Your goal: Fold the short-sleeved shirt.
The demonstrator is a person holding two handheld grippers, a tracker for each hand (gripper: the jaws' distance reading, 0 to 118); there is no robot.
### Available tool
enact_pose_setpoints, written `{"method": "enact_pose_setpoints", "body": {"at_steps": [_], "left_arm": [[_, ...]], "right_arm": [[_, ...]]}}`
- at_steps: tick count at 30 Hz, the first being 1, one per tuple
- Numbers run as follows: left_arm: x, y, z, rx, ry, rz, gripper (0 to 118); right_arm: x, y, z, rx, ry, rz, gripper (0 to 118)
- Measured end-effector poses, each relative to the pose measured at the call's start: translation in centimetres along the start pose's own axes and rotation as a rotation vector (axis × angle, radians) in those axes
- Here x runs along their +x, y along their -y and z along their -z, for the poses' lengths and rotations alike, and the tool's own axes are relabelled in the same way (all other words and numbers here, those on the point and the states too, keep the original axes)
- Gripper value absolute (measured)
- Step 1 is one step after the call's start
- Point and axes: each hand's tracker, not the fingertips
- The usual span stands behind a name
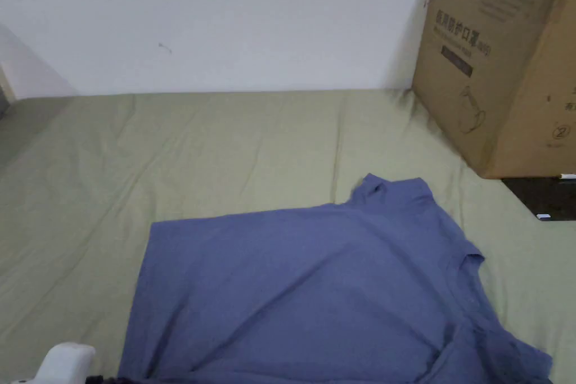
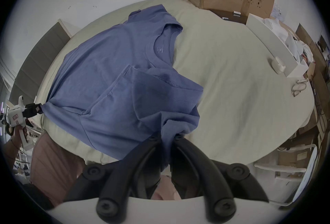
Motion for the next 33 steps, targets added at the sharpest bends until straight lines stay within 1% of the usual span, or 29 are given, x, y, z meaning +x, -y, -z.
{"method": "enact_pose_setpoints", "body": {"at_steps": [2, 3, 4, 5, 6, 7, 8, 10, 11, 12, 13, 15, 17, 19, 20, 21, 22, 23, 24, 25, 26, 27, 28, 29, 30, 32, 33], "left_arm": [[-0.5, 0.3, 0.0, -0.001, -0.004, 0.049, 7], [-0.3, 0.5, 0.0, -0.004, -0.006, 0.070, 15], [-0.2, 0.8, 0.0, -0.004, -0.009, 0.083, 38], [-0.3, 1.0, 0.1, -0.015, -0.016, 0.092, 58], [-0.6, 1.3, -0.1, -0.033, -0.022, 0.097, 78], [-1.2, 1.5, -0.4, -0.041, -0.013, 0.097, 102], [-1.6, 1.8, -0.9, -0.044, -0.008, 0.083, 102], [-3.2, 2.5, -1.8, -0.021, -0.029, 0.049, 110], [-3.6, 2.5, -2.7, 0.010, -0.034, 0.023, 114], [-4.1, 2.4, -3.7, 0.040, -0.024, -0.012, 113], [-4.1, 2.3, -4.7, 0.063, -0.016, -0.053, 113], [-4.4, 2.0, -6.5, 0.134, 0.002, -0.123, 113], [-3.8, 1.5, -8.1, 0.214, 0.023, -0.191, 113], [-3.2, 1.0, -9.6, 0.313, 0.043, -0.254, 113], [-2.8, 0.9, -10.3, 0.359, 0.049, -0.290, 111], [-2.2, 0.8, -11.1, 0.420, 0.083, -0.321, 103], [-1.6, 0.8, -11.7, 0.483, 0.097, -0.353, 76], [-1.1, 0.7, -12.2, 0.535, 0.087, -0.380, 46], [-0.4, 0.6, -12.5, 0.572, 0.056, -0.405, 14], [0.7, 0.4, -12.7, 0.604, 0.031, -0.412, 1], [1.2, 0.3, -13.0, 0.640, -0.004, -0.411, 1], [1.5, 0.2, -13.2, 0.672, 0.006, -0.399, 1], [1.7, -0.3, -13.3, 0.690, 0.022, -0.378, 1], [2.2, -0.7, -13.3, 0.678, 0.012, -0.364, 1], [2.4, -1.3, -13.4, 0.676, -0.005, -0.344, 1], [2.2, -2.9, -13.6, 0.656, -0.011, -0.329, 1], [1.9, -4.1, -13.2, 0.600, -0.006, -0.329, 1]], "right_arm": [[-0.3, -0.1, 0.0, -0.009, 0.001, -0.021, 8], [-0.5, -0.2, 0.1, -0.019, 0.002, -0.028, 8], [-0.9, -0.2, 0.2, -0.020, 0.008, -0.032, 8], [-1.1, -0.2, 0.1, -0.021, 0.015, -0.040, 9], [-1.4, -0.1, -0.3, 0.000, 0.022, -0.062, 14], [-1.5, 0.0, -0.9, 0.052, 0.002, -0.086, 33], [-1.7, -0.1, -1.6, 0.067, 0.003, -0.080, 49], [-1.4, -0.4, -2.5, 0.052, -0.011, -0.031, 68], [-1.4, -0.3, -3.0, 0.051, -0.035, -0.001, 96], [-1.6, -0.2, -3.7, 0.063, -0.052, 0.016, 114], [-1.8, -0.2, -4.6, 0.098, -0.067, 0.023, 118], [-2.3, -0.5, -5.7, 0.153, -0.074, 0.027, 118], [-3.3, -0.9, -6.8, 0.209, -0.061, 0.036, 118], [-4.5, -1.0, -7.9, 0.299, -0.061, 0.064, 118], [-5.2, -0.9, -8.6, 0.388, -0.069, 0.070, 116], [-6.0, -0.8, -9.5, 0.477, -0.099, 0.065, 112], [-6.7, -0.4, -10.4, 0.579, -0.122, 0.064, 97], [-7.6, -0.1, -11.1, 0.664, -0.124, 0.060, 74], [-8.6, 0.0, -11.7, 0.741, -0.109, 0.066, 41], [-9.4, 0.0, -12.1, 0.791, -0.086, 0.078, 9], [-9.8, 0.1, -12.0, 0.820, -0.074, 0.102, 7], [-10.1, 0.1, -12.2, 0.846, -0.096, 0.128, 7], [-10.2, -0.2, -12.3, 0.845, -0.148, 0.141, 7], [-10.2, -0.6, -12.4, 0.828, -0.179, 0.138, 7], [-9.8, -1.1, -12.0, 0.816, -0.177, 0.126, 7], [-9.9, -1.5, -12.3, 0.811, -0.144, 0.091, 7], [-9.9, -1.8, -12.4, 0.804, -0.134, 0.070, 7]]}}
